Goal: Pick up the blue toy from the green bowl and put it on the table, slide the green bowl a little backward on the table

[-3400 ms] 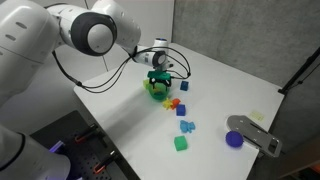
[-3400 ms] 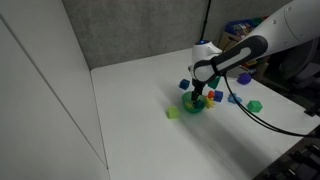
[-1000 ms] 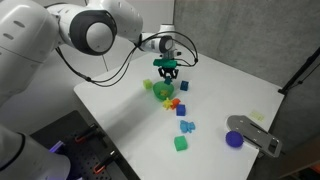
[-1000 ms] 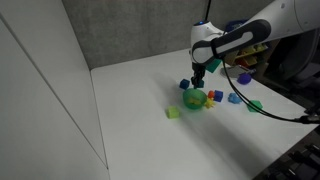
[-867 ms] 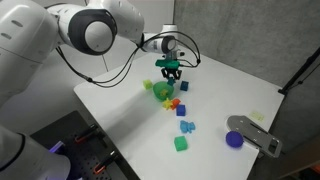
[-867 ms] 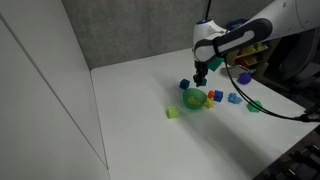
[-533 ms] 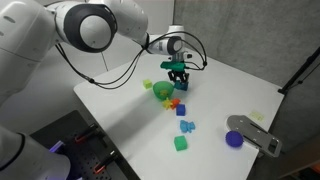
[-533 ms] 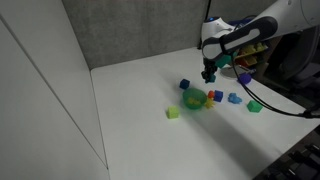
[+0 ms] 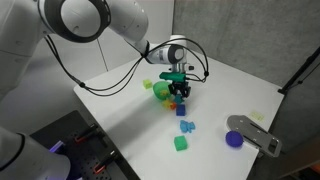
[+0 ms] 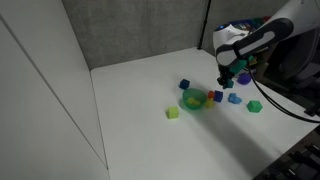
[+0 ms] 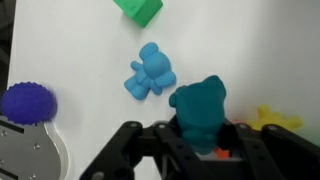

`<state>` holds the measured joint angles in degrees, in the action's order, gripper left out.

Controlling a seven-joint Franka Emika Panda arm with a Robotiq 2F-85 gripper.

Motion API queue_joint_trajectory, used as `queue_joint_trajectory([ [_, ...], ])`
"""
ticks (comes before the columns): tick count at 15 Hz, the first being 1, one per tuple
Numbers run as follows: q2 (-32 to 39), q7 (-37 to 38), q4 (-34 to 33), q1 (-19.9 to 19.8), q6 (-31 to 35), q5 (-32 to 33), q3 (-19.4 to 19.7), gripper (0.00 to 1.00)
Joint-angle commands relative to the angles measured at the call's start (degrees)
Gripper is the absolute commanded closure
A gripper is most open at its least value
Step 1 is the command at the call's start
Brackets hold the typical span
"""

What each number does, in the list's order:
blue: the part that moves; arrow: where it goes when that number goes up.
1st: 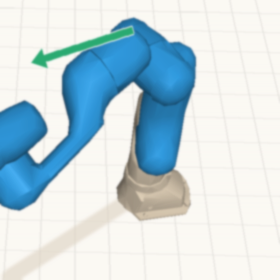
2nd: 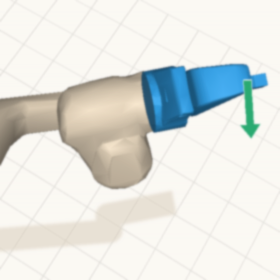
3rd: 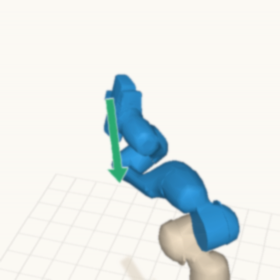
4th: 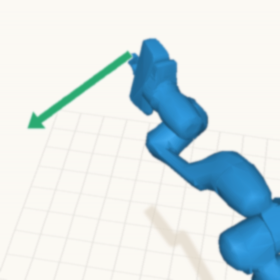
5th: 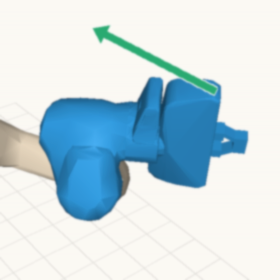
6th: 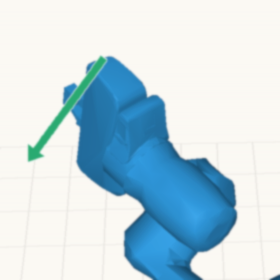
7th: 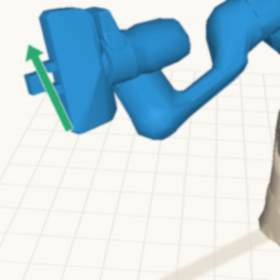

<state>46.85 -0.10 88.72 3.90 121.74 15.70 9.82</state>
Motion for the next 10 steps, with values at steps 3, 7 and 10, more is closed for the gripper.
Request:
queue_joint_trajectory([
  [3, -5.39, 3.24, 9.32, -0.01, 0.96, 3.83, 0.25, 0.42],
  [7, -6.83, 3.79, 10.26, -0.05, 0.61, 4.15, -0.34, 0.1],
  [10, -7.37, 4.04, 9.01, 0.43, -0.07, 3.41, -1.42, 0.0],
])
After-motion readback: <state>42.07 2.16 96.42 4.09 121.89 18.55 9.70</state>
